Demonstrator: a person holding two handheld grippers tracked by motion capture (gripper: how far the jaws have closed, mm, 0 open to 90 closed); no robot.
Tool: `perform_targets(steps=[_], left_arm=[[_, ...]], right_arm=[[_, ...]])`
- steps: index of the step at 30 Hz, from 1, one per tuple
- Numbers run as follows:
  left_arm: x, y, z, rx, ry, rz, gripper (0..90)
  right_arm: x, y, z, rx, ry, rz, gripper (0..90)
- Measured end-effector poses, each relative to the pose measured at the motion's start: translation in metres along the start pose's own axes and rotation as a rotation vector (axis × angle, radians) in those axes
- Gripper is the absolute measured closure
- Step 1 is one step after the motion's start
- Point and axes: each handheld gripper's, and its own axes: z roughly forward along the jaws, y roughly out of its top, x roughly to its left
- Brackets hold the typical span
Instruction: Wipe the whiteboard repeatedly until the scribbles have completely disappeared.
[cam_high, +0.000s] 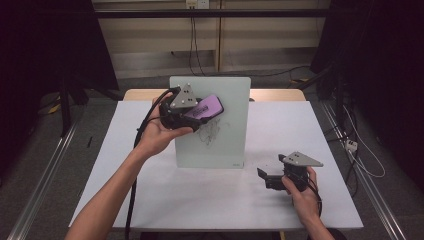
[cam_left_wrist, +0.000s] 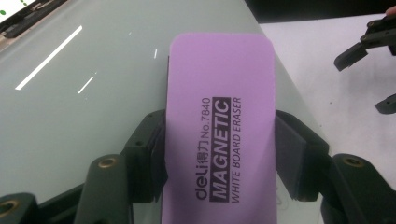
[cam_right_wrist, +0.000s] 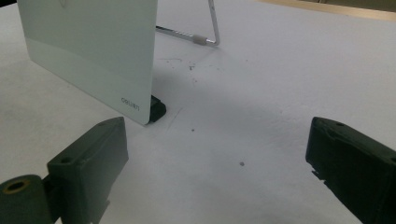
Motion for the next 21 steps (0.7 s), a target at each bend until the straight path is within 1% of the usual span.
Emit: perform_targets(steps=[9, 10, 13, 15, 16, 17, 18, 21], left_arm=[[0.0004, 0.004, 0.0015, -0.007, 0.01, 0.008, 41.0], [0.0002, 0.004, 0.0016, -0.005, 0.007, 0.007, 41.0], [-0.0013, 0.0036, 0.0025, 0.001, 0.017, 0.012, 41.1], [-0.0019, 0.0034, 0.0036, 0.002, 0.016, 0.015, 41.1], [-0.0041, 0.0034, 0.005, 0.02, 0.012, 0.022, 41.1], [-0.0041, 0.0034, 0.005, 0.02, 0.012, 0.022, 41.1], [-0.0058, 0.0035, 0.0062, 0.025, 0.021, 0.031, 41.1], [-0.0082, 0.0024, 0.0091, 0.03, 0.011, 0.029, 41.1]], right_arm=[[0.0004, 0.0002, 0.0005, 0.0, 0.0, -0.002, 5.5], [0.0005, 0.0002, 0.0006, 0.001, 0.0, -0.002, 5.5], [0.0006, 0.0001, 0.0006, 0.002, 0.001, -0.004, 5.5], [0.0008, 0.0, 0.0003, 0.001, 0.001, -0.004, 5.5], [0.0008, 0.0001, 0.0002, -0.001, 0.002, -0.005, 5.5], [0.0008, 0.0001, 0.0002, -0.001, 0.002, -0.005, 5.5], [0.0009, 0.0001, 0.0, -0.001, 0.003, -0.005, 5.5], [0.0009, 0.0002, 0.0003, 0.0, 0.002, -0.006, 5.5]])
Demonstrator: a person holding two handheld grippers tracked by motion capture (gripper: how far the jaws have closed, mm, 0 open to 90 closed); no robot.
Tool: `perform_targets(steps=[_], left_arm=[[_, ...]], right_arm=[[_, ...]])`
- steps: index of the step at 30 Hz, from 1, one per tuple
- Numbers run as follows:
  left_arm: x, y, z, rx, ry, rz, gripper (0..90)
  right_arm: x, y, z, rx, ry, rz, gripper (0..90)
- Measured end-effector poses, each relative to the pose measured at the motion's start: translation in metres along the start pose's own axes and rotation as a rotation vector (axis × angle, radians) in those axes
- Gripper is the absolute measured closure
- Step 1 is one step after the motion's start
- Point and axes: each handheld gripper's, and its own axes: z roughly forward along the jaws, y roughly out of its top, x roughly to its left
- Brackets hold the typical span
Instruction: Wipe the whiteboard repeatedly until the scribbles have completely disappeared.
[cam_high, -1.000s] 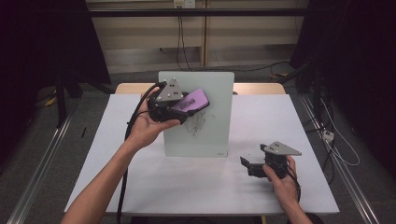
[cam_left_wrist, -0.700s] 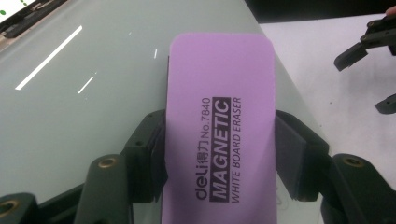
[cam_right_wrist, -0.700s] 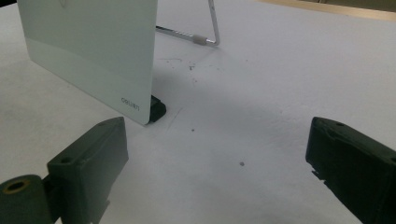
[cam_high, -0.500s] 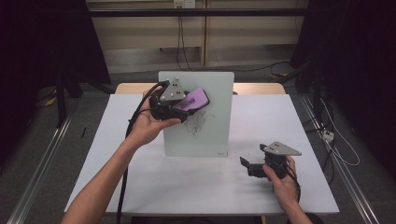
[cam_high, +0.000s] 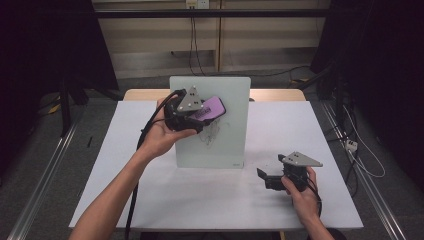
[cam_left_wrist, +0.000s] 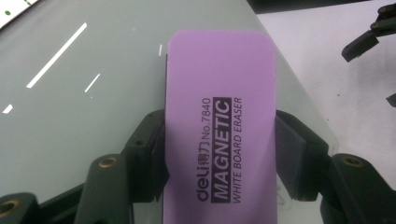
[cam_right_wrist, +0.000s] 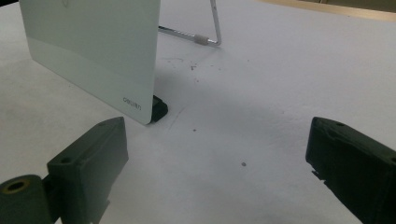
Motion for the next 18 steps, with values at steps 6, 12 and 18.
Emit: perform_targets(steps=[6, 12, 18], left_arm=[[-0.005, -0.004, 0.005, 0.011, -0.033, -0.012, 41.1], [-0.011, -0.007, 0.011, 0.017, -0.042, -0.009, 41.1], [-0.017, -0.01, 0.015, 0.035, -0.054, -0.002, 41.1]], right_arm=[[0.0, 0.0, 0.0, 0.003, 0.003, 0.0, 5.5], [0.001, 0.0, 0.0, 0.003, 0.003, -0.002, 5.5], [0.001, 0.0, 0.0, 0.003, 0.003, -0.003, 5.5]])
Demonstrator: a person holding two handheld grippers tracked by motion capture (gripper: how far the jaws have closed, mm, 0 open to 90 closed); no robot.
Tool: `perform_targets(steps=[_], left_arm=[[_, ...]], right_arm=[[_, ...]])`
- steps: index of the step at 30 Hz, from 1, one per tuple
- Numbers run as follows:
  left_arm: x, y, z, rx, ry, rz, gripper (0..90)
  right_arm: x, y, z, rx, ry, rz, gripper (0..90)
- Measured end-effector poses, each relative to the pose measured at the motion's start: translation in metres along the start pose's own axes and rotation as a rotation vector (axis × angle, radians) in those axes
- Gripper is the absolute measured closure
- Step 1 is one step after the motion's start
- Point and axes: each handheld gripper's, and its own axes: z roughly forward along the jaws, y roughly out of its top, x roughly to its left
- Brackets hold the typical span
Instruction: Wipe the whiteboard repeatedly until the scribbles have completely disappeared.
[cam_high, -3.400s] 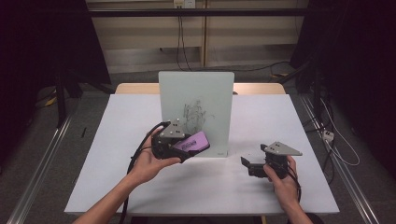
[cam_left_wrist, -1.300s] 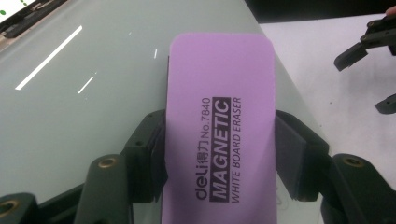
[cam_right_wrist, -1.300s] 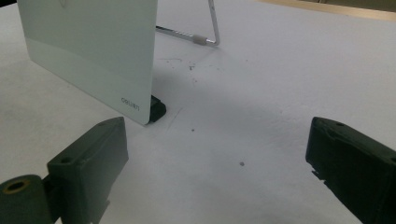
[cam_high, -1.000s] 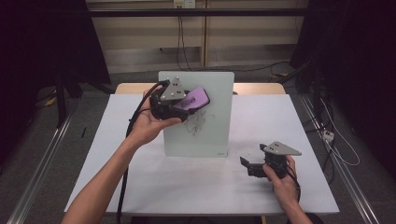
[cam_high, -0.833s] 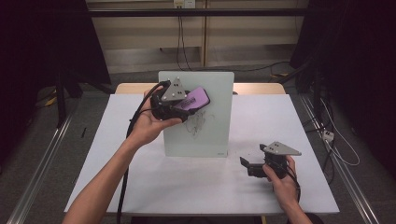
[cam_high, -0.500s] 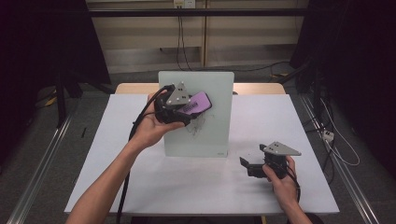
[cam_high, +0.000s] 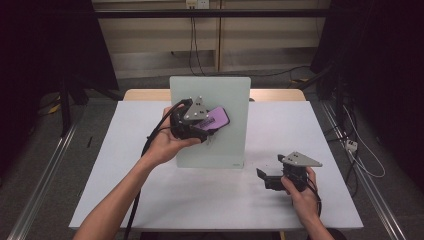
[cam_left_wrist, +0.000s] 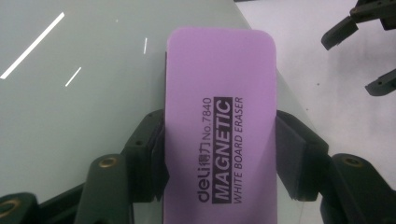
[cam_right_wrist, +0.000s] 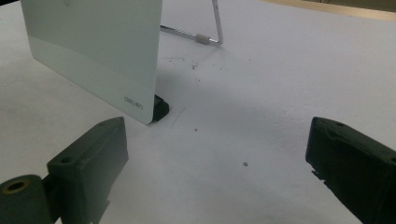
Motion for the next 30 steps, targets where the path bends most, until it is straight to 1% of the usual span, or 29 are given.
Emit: perform_targets(steps=[2, 3, 4, 6, 8, 9, 10, 13, 14, 16, 20, 22, 23, 24, 26, 27, 29, 30], left_arm=[[-0.002, 0.0, 0.001, 0.013, -0.008, 0.007, 41.1], [-0.003, -0.001, 0.002, 0.009, -0.001, 0.008, 41.1], [-0.003, -0.002, 0.003, 0.009, -0.01, 0.005, 41.1], [-0.004, -0.003, 0.004, 0.002, -0.01, -0.001, 41.1], [-0.003, -0.002, 0.003, 0.011, -0.015, 0.001, 41.1], [-0.003, -0.002, 0.003, 0.003, -0.015, -0.006, 41.1], [-0.002, -0.001, 0.002, 0.006, -0.014, -0.005, 41.1], [0.003, 0.001, -0.002, -0.012, -0.002, -0.014, 41.1], [0.005, 0.002, -0.004, -0.011, 0.005, -0.017, 41.1], [0.01, 0.004, -0.01, -0.026, 0.018, -0.029, 41.1], [0.02, 0.005, -0.021, -0.047, 0.051, -0.049, 41.1], [0.023, 0.005, -0.025, -0.063, 0.075, -0.057, 41.1], [0.024, 0.005, -0.027, -0.06, 0.076, -0.058, 41.1], [0.025, 0.004, -0.029, -0.067, 0.086, -0.055, 41.1], [0.026, 0.003, -0.029, -0.07, 0.082, -0.064, 41.1], [0.025, 0.002, -0.029, -0.068, 0.087, -0.061, 41.1], [0.025, 0.002, -0.029, -0.057, 0.084, -0.053, 41.1], [0.024, 0.001, -0.029, -0.054, 0.095, -0.046, 41.1]], right_arm=[[0.0, 0.0, 0.0, -0.001, 0.001, 0.001, 5.5], [0.0, 0.0, 0.0, -0.001, 0.001, 0.001, 5.5], [0.0, 0.0, 0.0, 0.0, 0.001, 0.001, 5.5], [0.0, 0.0, 0.0, 0.0, 0.0, -0.001, 5.6], [0.0, 0.0, 0.0, 0.001, 0.0, -0.001, 5.5], [0.0, 0.0, 0.0, 0.0, 0.0, -0.002, 5.5], [0.0, 0.0, 0.0, 0.0, 0.0, -0.003, 5.5], [0.0, 0.0, 0.0, 0.0, 0.001, 0.0, 5.5], [0.0, 0.0, 0.0, 0.0, 0.001, 0.0, 5.6], [0.0, 0.0, 0.0, 0.0, 0.001, 0.001, 5.5], [0.0, 0.0, 0.0, 0.001, 0.001, -0.003, 5.6], [0.0, 0.0, 0.0, 0.001, 0.001, -0.003, 5.5], [0.0, 0.0, 0.0, 0.0, 0.001, -0.002, 5.5], [0.0, 0.0, 0.0, 0.002, 0.0, -0.002, 5.5], [0.0, 0.0, 0.0, 0.002, 0.001, -0.003, 5.5], [0.0, 0.0, 0.0, 0.001, 0.0, -0.003, 5.5], [0.0, 0.0, 0.0, 0.002, 0.0, -0.002, 5.5], [0.0, 0.0, 0.0, 0.002, 0.0, -0.002, 5.6]])
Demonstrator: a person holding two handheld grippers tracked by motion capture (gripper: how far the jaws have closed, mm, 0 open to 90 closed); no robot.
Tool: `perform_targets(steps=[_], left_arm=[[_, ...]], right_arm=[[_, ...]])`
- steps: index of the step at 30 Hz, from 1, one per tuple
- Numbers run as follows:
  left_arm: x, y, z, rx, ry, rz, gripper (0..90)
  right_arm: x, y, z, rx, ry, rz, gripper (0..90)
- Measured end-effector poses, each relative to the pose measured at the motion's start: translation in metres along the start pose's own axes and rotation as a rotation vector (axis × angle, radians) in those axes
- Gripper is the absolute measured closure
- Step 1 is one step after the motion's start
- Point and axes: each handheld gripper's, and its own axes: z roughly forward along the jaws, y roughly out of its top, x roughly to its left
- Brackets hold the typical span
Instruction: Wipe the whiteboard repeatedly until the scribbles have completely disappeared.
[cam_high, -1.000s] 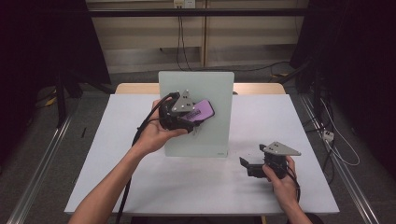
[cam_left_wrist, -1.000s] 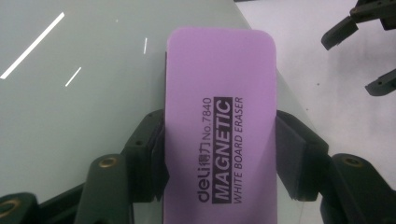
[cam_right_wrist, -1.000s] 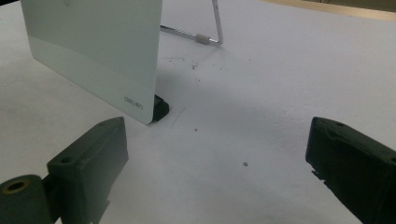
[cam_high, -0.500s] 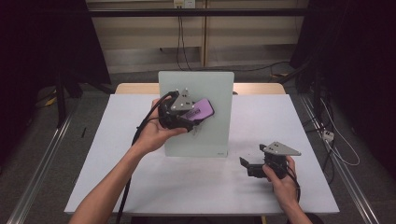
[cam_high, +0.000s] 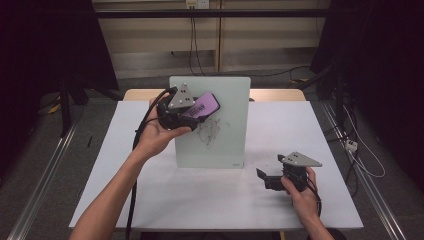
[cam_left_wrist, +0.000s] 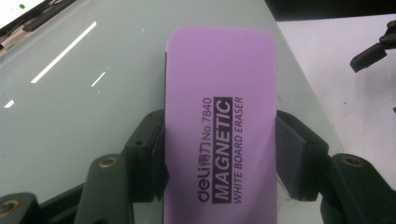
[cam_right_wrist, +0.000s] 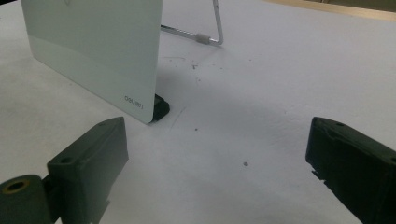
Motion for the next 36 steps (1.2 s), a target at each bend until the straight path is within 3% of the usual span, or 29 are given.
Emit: perform_targets(steps=[13, 20, 24, 32, 36], left_arm=[[-0.02, -0.02, 0.008, 0.069, -0.021, 0.046, 41.0], [-0.026, -0.031, 0.008, 0.097, -0.028, 0.047, 41.0], [-0.022, -0.028, 0.009, 0.102, -0.048, 0.036, 41.0], [-0.015, -0.009, 0.011, 0.057, -0.032, 0.02, 41.0], [-0.017, -0.008, 0.013, 0.056, -0.03, 0.026, 40.9]], right_arm=[[0.0, 0.0, 0.0, 0.001, -0.001, -0.002, 5.6], [0.001, 0.0, 0.0, 0.0, 0.001, -0.003, 5.5], [0.0, 0.0, 0.0, 0.0, -0.002, -0.004, 5.5], [0.001, 0.0, 0.001, 0.001, 0.001, -0.005, 5.5], [0.0, 0.0, 0.0, 0.001, 0.001, -0.004, 5.6]])
